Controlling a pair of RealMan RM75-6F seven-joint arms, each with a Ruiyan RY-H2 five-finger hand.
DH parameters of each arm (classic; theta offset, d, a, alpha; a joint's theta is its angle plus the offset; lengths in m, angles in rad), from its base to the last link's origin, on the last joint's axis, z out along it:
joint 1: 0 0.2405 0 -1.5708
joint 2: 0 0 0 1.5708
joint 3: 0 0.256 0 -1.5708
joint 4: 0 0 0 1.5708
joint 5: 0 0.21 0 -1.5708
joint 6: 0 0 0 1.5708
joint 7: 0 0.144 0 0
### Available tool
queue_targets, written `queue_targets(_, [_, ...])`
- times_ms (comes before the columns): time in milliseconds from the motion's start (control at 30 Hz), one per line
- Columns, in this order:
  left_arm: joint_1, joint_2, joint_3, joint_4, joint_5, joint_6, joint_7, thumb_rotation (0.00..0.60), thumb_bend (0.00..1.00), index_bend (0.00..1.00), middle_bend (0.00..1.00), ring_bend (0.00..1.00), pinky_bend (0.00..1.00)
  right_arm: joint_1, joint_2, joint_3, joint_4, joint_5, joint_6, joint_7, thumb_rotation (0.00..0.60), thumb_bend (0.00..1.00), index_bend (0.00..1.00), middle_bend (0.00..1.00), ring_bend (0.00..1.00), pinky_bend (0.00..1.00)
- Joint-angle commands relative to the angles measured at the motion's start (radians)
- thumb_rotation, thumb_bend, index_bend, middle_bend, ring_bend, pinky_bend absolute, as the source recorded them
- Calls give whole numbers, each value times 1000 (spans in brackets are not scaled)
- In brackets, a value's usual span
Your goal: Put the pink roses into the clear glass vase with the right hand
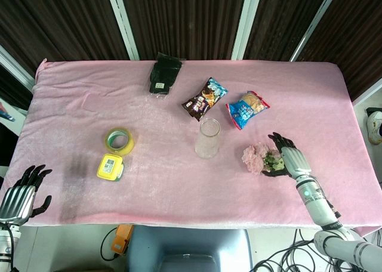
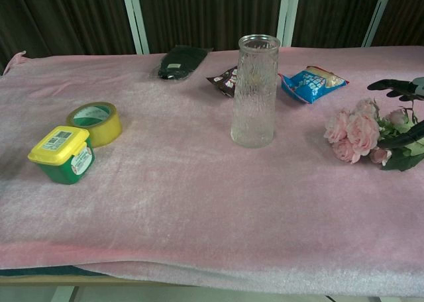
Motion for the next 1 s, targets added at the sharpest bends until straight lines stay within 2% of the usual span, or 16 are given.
queue_targets(33, [0, 1, 0, 0, 0, -1, 0, 600, 394, 187, 91, 41, 300, 1, -1, -1, 1, -2, 1, 0, 600, 30, 0, 31, 22, 149])
queue_targets(433, [2, 3, -1, 0, -2, 4, -5, 600, 394, 187, 92, 41, 300, 20, -19, -1, 27, 4, -19, -14, 600, 30, 0, 31, 22, 163])
queue_targets(567, [6, 6, -1, -2, -5, 8, -7, 600, 394, 187, 92, 41, 300, 45, -36, -5, 48, 21, -58, -54, 600, 30, 3, 49, 60, 248])
queue_targets(700, [11, 10, -2, -4, -7, 16, -11, 600, 394, 187, 92, 41, 300, 73, -49, -10, 59, 63, -108, -125, 600, 31, 38, 130, 173, 361])
queue_targets(867, [17, 15, -6, -4, -12, 25, -21, 600, 394, 187, 92, 41, 300, 101, -73, -19, 65, 151, -131, -269, 600, 30, 158, 227, 334, 517])
queue_targets(933, [18, 16, -7, -4, -14, 25, -25, 600, 394, 187, 92, 41, 300, 102, -95, -13, 71, 189, -102, -319, 600, 33, 269, 312, 437, 615])
queue_targets(1000, [19, 18, -8, -4, -13, 26, -29, 600, 394, 188, 92, 41, 300, 101, -116, -6, 80, 211, -71, -354, 600, 74, 425, 431, 552, 722])
